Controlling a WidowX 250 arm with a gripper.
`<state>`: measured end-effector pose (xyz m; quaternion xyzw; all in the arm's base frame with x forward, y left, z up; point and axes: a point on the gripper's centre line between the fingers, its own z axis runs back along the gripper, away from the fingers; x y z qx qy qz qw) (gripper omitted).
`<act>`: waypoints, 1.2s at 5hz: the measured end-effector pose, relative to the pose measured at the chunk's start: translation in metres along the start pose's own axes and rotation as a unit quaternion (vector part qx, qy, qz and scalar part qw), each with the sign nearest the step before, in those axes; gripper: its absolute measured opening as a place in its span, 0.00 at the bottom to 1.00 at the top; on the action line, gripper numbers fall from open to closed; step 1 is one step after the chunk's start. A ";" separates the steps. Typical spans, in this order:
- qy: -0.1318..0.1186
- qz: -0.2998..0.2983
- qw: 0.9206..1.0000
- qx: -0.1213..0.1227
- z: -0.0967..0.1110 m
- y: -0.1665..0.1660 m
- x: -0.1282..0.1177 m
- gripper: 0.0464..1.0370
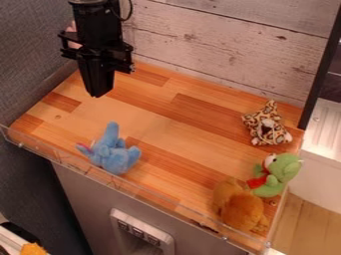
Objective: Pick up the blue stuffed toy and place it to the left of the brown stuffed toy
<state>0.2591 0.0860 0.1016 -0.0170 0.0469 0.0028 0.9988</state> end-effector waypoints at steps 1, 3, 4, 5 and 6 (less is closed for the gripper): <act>-0.005 0.057 0.998 -0.004 -0.015 -0.002 0.001 0.02; -0.019 0.255 0.967 -0.013 -0.062 0.001 0.001 0.06; -0.025 0.341 0.940 -0.014 -0.079 0.002 -0.001 0.24; -0.031 0.375 0.926 -0.015 -0.086 0.004 0.000 0.54; -0.031 0.348 0.937 -0.013 -0.093 0.005 -0.002 0.84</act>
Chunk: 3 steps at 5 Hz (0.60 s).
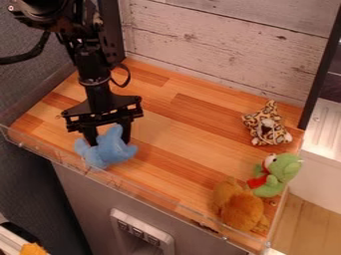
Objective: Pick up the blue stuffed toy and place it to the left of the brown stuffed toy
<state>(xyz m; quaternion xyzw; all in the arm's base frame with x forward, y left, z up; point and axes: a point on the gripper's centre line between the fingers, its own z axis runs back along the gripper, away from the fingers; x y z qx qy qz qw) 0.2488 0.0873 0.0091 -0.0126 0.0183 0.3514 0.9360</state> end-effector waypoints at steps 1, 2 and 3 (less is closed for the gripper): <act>0.005 -0.063 0.998 0.000 -0.003 0.001 -0.005 0.91; 0.002 -0.136 0.991 0.003 -0.003 0.000 -0.005 0.63; 0.003 -0.175 0.985 0.004 -0.004 0.000 -0.006 0.35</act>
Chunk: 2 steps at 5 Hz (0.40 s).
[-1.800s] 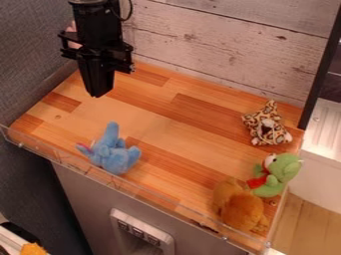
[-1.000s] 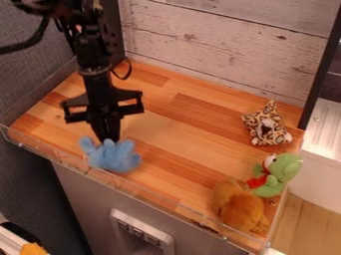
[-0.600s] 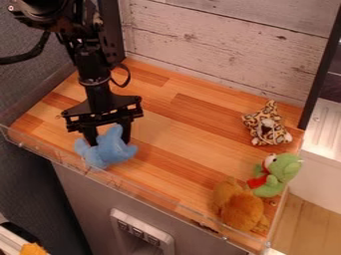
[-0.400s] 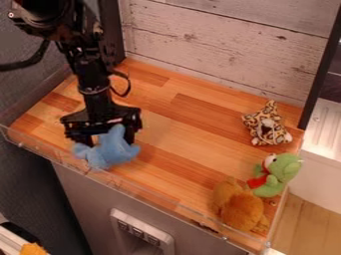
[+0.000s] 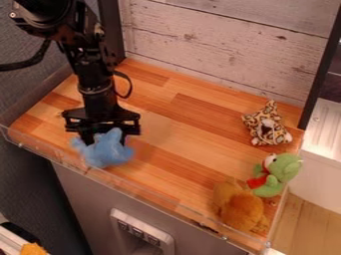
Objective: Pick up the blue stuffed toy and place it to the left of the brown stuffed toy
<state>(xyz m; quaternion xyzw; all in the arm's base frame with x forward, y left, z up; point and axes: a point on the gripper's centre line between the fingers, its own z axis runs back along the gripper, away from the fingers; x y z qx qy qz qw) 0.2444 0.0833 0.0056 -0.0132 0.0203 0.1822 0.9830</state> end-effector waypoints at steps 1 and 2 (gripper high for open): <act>0.002 0.003 1.000 0.001 0.000 -0.002 -0.004 0.23; 0.004 0.046 0.999 -0.001 -0.001 -0.007 -0.007 0.20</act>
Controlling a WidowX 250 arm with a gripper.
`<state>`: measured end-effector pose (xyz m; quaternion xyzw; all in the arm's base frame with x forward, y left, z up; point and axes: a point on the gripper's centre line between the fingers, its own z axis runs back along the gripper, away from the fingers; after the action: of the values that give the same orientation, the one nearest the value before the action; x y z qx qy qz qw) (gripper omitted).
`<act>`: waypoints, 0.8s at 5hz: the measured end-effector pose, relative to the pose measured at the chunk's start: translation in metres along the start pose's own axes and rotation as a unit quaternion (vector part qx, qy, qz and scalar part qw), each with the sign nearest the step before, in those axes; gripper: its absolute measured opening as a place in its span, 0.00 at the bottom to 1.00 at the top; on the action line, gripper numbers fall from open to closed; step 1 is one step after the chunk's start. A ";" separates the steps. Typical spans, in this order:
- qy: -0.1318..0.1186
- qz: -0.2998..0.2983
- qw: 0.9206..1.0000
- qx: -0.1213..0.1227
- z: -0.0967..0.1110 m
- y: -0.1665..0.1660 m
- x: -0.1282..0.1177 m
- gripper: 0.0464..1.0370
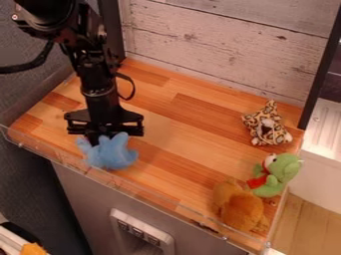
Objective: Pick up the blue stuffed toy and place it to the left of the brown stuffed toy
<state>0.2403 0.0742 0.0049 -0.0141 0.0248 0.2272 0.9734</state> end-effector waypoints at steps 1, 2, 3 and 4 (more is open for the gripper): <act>0.002 0.049 0.999 -0.001 0.000 -0.003 -0.002 0.20; 0.019 0.018 1.000 0.002 0.011 -0.008 -0.005 0.20; 0.019 -0.058 0.998 0.003 0.046 -0.013 -0.001 0.20; 0.019 -0.161 0.987 0.007 0.084 -0.021 0.000 0.20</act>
<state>0.2532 0.0582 0.0894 -0.0159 0.0424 0.0666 0.9968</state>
